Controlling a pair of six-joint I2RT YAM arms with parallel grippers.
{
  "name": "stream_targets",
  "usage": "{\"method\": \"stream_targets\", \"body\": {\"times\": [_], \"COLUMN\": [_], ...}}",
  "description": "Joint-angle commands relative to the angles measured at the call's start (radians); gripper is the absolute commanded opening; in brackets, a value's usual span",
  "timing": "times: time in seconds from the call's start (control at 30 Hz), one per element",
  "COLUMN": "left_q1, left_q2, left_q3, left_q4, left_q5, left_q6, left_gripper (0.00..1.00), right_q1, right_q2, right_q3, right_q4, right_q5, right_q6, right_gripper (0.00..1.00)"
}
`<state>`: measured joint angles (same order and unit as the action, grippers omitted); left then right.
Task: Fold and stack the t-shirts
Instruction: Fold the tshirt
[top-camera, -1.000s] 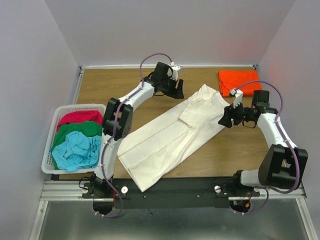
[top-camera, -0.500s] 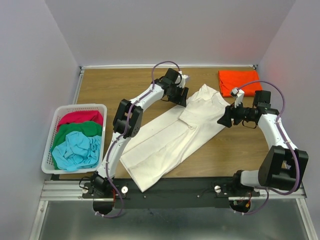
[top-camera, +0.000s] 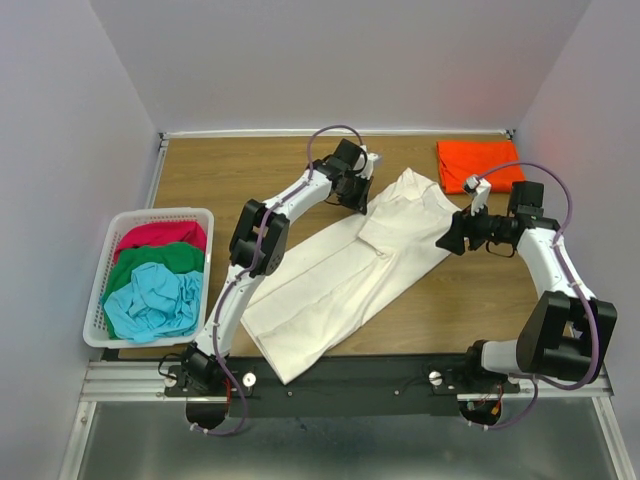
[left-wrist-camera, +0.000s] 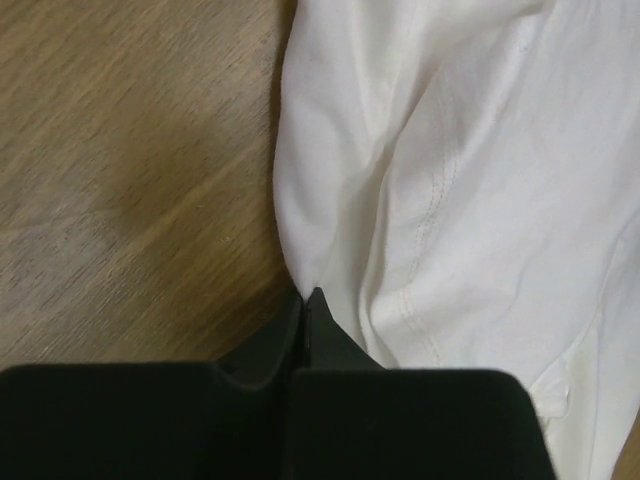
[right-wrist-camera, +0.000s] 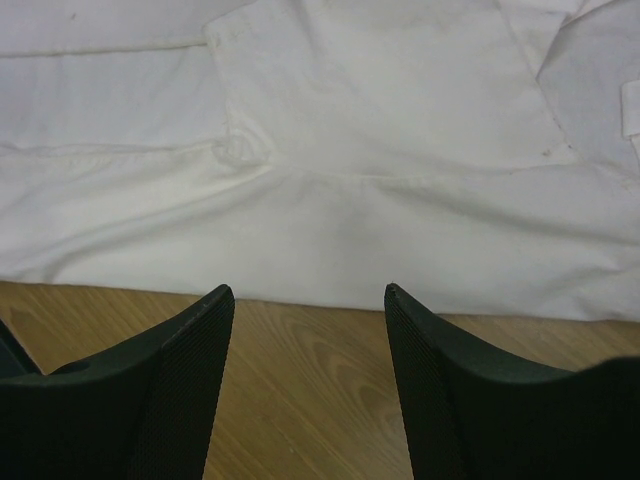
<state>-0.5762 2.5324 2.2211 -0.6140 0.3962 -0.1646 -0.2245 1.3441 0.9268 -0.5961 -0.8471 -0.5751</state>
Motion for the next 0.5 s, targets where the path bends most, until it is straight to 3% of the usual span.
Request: {"method": "stream_targets", "body": {"times": [0.0,0.2,0.27,0.33,0.37,0.47], "left_q1": [0.045,0.24,0.291,0.343,0.354,0.366], "left_q2": [-0.068,-0.293,-0.317,-0.32,-0.314,-0.339], "left_q3": [-0.065,-0.401,-0.442,-0.442,-0.417,-0.38], "left_q4": [0.002,0.198,0.232,0.247,0.241,0.235], "left_q5": [-0.082,-0.094,-0.073,-0.036,-0.024,0.003], "left_q6": [-0.022,-0.113,-0.151,-0.165,-0.17,-0.156], "left_gripper": [0.0,0.0,0.0,0.12,0.27,0.47], "right_q1": [-0.013,-0.018,-0.018,-0.018,-0.018,-0.016], "right_q2": [-0.016,-0.011,-0.008,-0.003,0.003,0.023], "right_q3": [-0.019,-0.019,-0.02,-0.026,-0.029,-0.037], "right_q4": [0.009,0.009,0.009,0.009,0.009,0.009], "right_q5": [-0.029,-0.038,-0.043,-0.05,-0.056,-0.075], "right_q6": [0.008,0.007,0.004,0.001,0.0,-0.003], "right_gripper": [0.69,0.69,0.69,0.69,0.69,0.69]}}
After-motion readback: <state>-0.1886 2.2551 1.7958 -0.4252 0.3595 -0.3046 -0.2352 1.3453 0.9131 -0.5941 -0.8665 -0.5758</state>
